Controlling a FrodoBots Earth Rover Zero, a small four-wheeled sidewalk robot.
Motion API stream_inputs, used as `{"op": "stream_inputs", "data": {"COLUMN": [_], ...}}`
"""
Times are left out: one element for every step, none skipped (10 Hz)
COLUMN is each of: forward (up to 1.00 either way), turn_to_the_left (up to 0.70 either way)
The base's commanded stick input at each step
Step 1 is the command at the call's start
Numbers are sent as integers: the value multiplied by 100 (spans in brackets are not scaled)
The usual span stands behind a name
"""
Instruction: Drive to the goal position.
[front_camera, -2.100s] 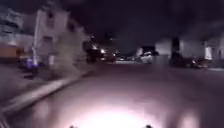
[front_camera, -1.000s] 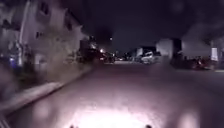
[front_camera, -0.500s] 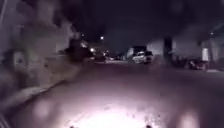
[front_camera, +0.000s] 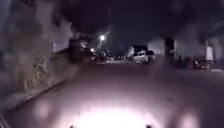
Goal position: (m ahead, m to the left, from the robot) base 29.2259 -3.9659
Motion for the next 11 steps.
{"op": "stream_inputs", "data": {"forward": [70, 70, 70, 70, 70, 70, 70, 70, 70, 70, 70], "turn_to_the_left": [0, 0, 0, 0, 0, 0, 0, 0, 0, -3, -10]}}
